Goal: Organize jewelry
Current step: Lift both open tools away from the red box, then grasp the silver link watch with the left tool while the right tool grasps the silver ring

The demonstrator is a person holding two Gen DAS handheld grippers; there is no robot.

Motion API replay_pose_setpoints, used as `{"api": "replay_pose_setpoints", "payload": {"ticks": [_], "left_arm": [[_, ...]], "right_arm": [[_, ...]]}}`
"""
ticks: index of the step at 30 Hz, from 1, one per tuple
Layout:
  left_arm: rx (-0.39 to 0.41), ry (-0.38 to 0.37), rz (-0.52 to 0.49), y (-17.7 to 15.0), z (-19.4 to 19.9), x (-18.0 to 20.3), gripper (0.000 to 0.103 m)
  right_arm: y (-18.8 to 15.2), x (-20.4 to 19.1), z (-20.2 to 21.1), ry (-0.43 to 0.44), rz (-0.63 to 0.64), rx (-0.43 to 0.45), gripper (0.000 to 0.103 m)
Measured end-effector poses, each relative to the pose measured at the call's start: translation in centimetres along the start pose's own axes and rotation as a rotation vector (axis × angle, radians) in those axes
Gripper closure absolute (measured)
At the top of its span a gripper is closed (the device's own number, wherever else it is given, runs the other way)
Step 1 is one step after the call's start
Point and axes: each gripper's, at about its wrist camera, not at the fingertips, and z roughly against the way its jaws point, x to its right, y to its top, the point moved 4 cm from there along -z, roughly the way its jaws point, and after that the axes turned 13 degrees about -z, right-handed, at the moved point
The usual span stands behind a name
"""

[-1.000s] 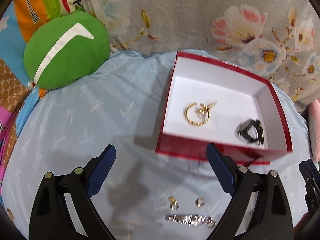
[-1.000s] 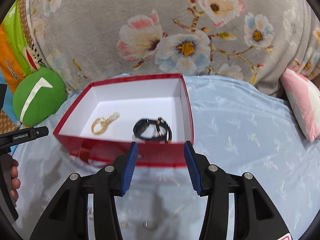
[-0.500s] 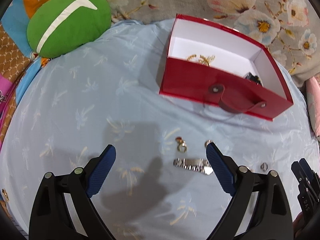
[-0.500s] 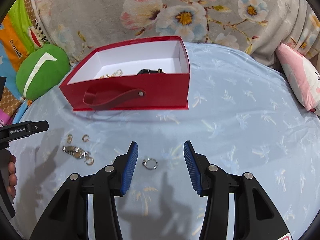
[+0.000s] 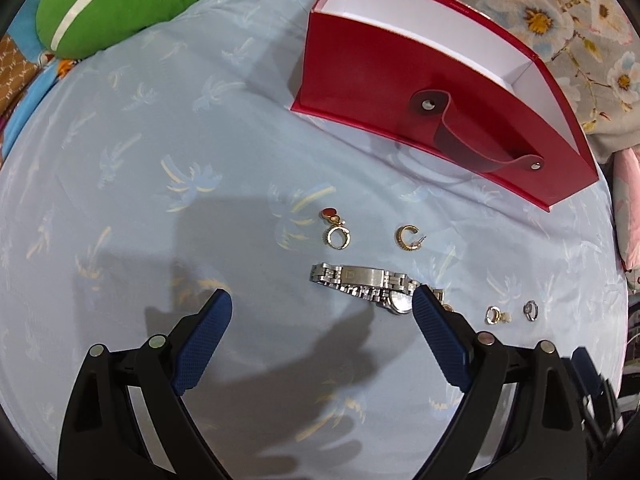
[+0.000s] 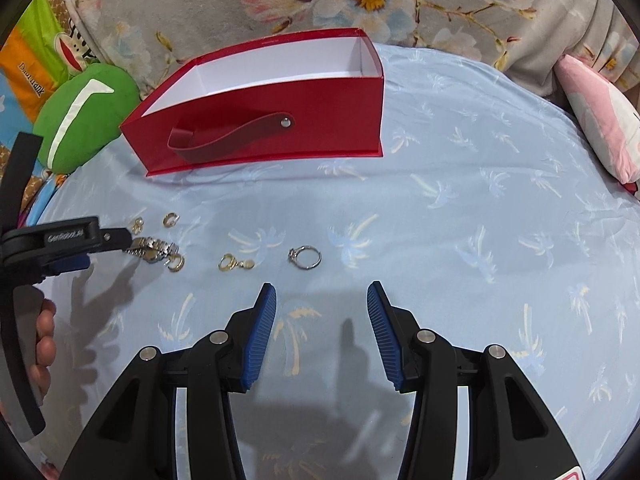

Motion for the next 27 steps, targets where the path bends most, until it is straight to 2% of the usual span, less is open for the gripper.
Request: {"api": "replay_pose_setpoints", "payload": {"ticks": [4,8,12,13,15,17,18,19,20,27], "left_arm": [[-0.027,-0.018,0.02,0.4,-1.1,0.8,0.014],[-0.023,0.027,-0.024,0.8,-1.7,2.1,0.015],[0.0,0.067,-0.066,1.0,-1.7,2.9,0.031],[0.003,0.06,-0.072,1.0,-1.6,3.1,0.034],[0.007,0.043,-0.08,1.0,-1.4,3.3,0.049],[0.012,0.018,-0.084,0.9,-1.2,3.4,0.057],[0.014,0.011,-0.084,0.9,-1.0,3.3,0.066],[0.008,-0.005,-0.087,0.9,-1.0,3.4,0.067],[0.007,-0.03,-0.084,1.0,-1.2,3.7,0.079],[0.021,-0.054,-0.086,0.0,0.4,2.4,0.079]], "right_arm": [[-0.3,0.1,-0.2,0.002,-0.001,-0.007,0.056],[-0.2,0.1,-0.5,0.001,-0.007,-0.011,0.056],[-0.2,0.1,-0.8,0.004,-0.004,-0.017,0.056],[-0.2,0.1,-1.0,0.004,-0.004,-0.019,0.056],[0.0,0.1,-1.4,0.006,-0.007,-0.024,0.056],[0.1,0.0,-1.8,0.01,-0.009,-0.03,0.056],[0.3,-0.1,-2.1,0.011,-0.011,-0.032,0.056],[0.4,-0.1,-2.4,0.014,-0.013,-0.034,0.056],[0.6,-0.2,-2.7,0.016,-0.016,-0.038,0.056],[1.5,-0.7,-4.8,0.024,-0.021,-0.057,0.064]]}}
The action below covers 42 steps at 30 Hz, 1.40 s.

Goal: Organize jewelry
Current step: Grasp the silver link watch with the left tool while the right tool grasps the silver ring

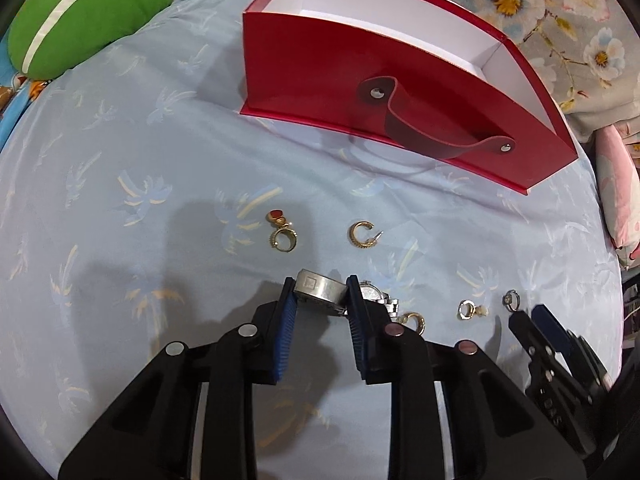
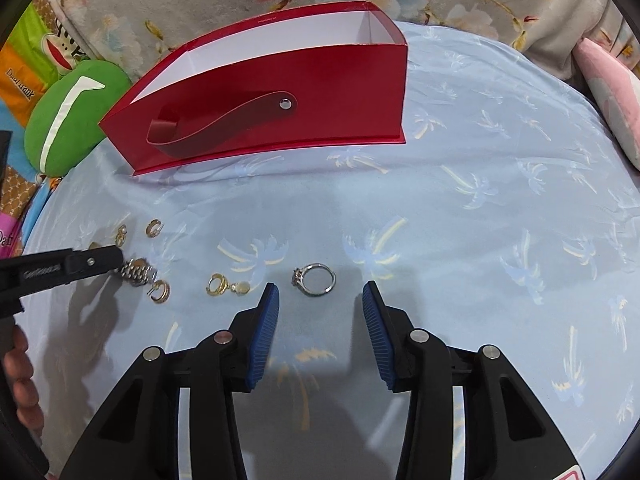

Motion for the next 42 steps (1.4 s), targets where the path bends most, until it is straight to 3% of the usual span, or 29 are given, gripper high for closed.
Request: {"api": "replay_pose_setpoints", "payload": {"ticks": [5,10,11,12,23,27,31,32,38,39,40,42], "left_arm": [[0.024,0.016,0.005,0.2,1.1,-0.9,0.079],[0.037,0.014,0.017,0.2,1.9,-1.4,0.079],[0.042,0.015,0.018,0.2,2.1,-1.5,0.079],[0.047,0.013,0.019,0.2,2.4,-1.6,0.079],[0.102,0.016,0.006,0.4,5.0,-1.4,0.079],[0.099,0.014,0.015,0.4,5.1,-1.7,0.079],[0.086,0.014,0.02,0.1,4.8,-1.7,0.079],[0.084,0.014,0.02,0.1,4.7,-1.7,0.079],[0.082,0.016,0.023,0.1,4.5,-1.8,0.079],[0.081,0.015,0.023,0.1,4.4,-1.8,0.079],[0.081,0.015,0.024,0.1,4.4,-1.8,0.079],[0.081,0.013,0.023,0.1,4.4,-1.8,0.079]], "right_arm": [[0.3,-0.5,-1.1,-0.008,0.016,-0.007,0.08],[0.2,-0.8,-1.2,-0.01,0.03,-0.001,0.082],[0.2,-0.8,-1.2,-0.009,0.03,0.001,0.101],[0.2,-0.9,-1.0,0.002,0.029,0.003,0.103],[0.5,-0.7,0.8,0.014,0.015,0.035,0.103],[0.4,-0.9,0.4,0.032,0.033,0.001,0.102],[0.3,-1.4,-0.1,-0.005,0.05,0.015,0.074],[0.4,-1.4,-0.2,-0.019,0.052,0.022,0.074],[0.4,-1.1,-1.5,-0.051,0.065,0.01,0.075],[0.3,-1.1,-1.5,-0.059,0.072,0.013,0.077],[0.3,-1.1,-1.5,-0.064,0.073,0.015,0.086],[0.3,-1.0,-1.4,-0.053,0.062,0.009,0.086]]}}
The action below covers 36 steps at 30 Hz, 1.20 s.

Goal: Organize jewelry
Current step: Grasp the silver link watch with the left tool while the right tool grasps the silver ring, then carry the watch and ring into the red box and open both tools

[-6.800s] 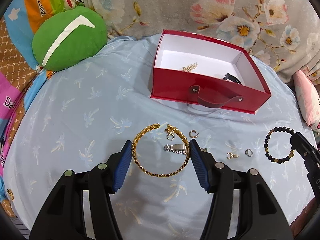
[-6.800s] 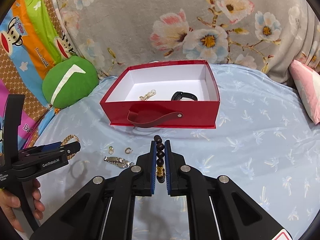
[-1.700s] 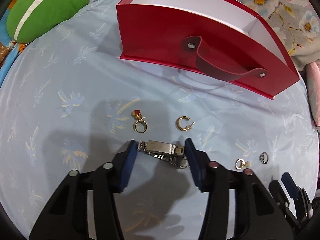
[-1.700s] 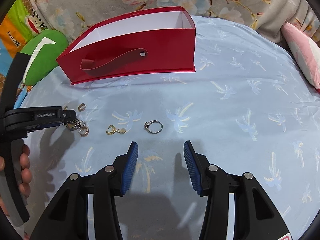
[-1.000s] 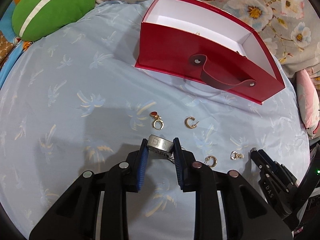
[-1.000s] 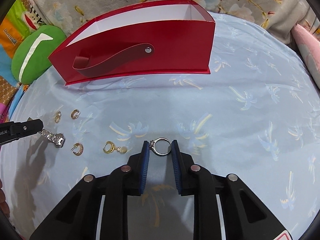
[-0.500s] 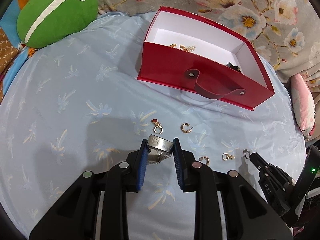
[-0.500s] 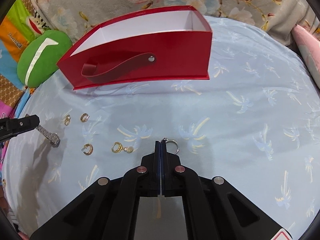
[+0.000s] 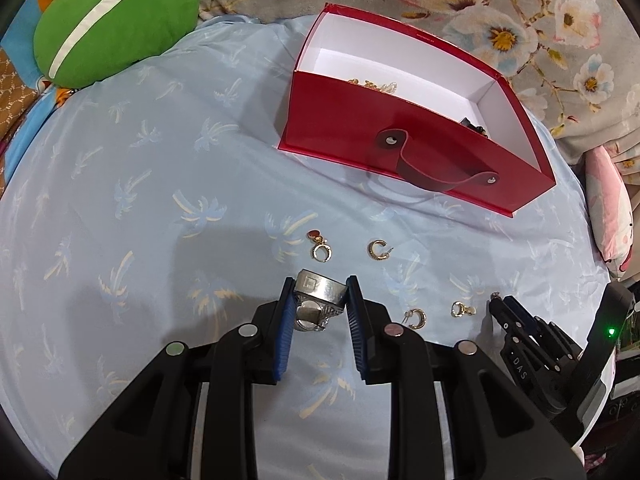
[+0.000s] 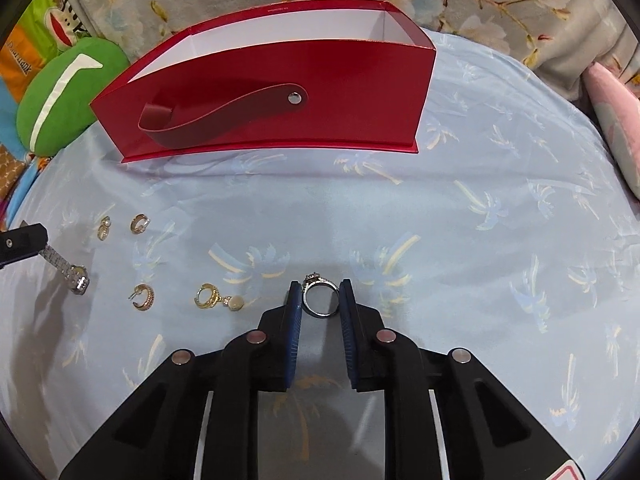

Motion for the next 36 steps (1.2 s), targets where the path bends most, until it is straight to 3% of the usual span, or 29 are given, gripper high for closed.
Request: {"api": "replay_pose_setpoints", "payload": {"ticks": [13,36], "left_arm": [[0.032,0.004,-0.012,0.3,1.3,-0.1,0.079],[0.207,-0.002,-0.081,4.9,7.9,1.8,0.079]], "right_arm": [[1.2,-0.3,4.6,0.055,-0.034,0.076,0.086],[6.2,-3.0,13.0,0.16,0.005,0.26,0.086]]}}
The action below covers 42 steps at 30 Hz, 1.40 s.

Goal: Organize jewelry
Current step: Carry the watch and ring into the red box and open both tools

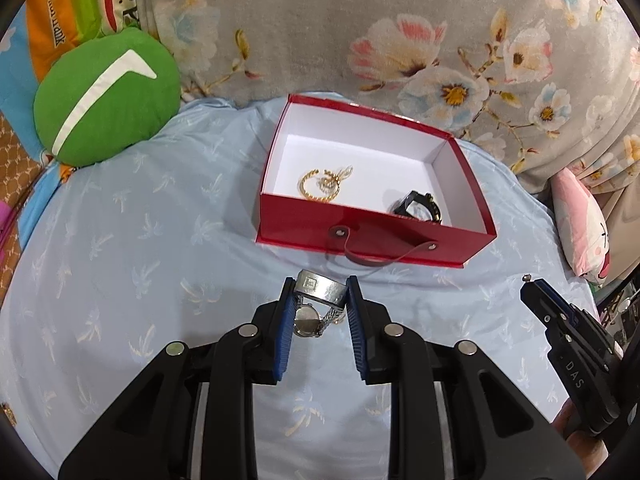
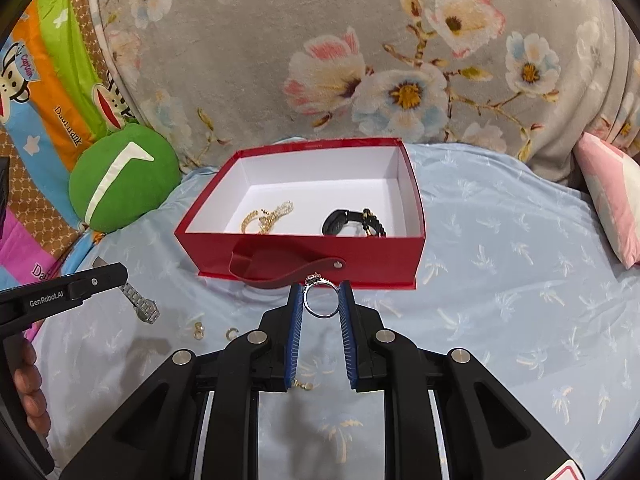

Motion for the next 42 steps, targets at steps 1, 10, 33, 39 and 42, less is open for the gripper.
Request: {"api": "replay_pose_setpoints", "payload": {"ticks": [1,10,33,39,42], "left_arm": [[0.007,0.001,-0.005,0.3,0.1,0.1,0.079],[0.086,0.019,-0.051,4.7,0.6,0.7,0.079],[0.098,0.078,-0.092,14.4,-8.4,0.6,0.079],[0.073,0.086,-0.095,15.4,-11.2,0.3,0.079],[0.063,0.088,-0.095,15.9,-12.5,0.2,0.079]], "right_arm": [[0.2,-0.1,0.1,0.001,0.001,0.005,0.086],[3.8,-0.7,-0.4,0.02,0.008,0.055,0.086],[13.1,-1.7,-9.3,0.016,0.018,0.101,0.086],[14.1,-1.5,-12.4,0.008,0.013,0.075,0.086],[14.4,-1.2,-13.8,-0.001,0.012,0.065,0.086]]}}
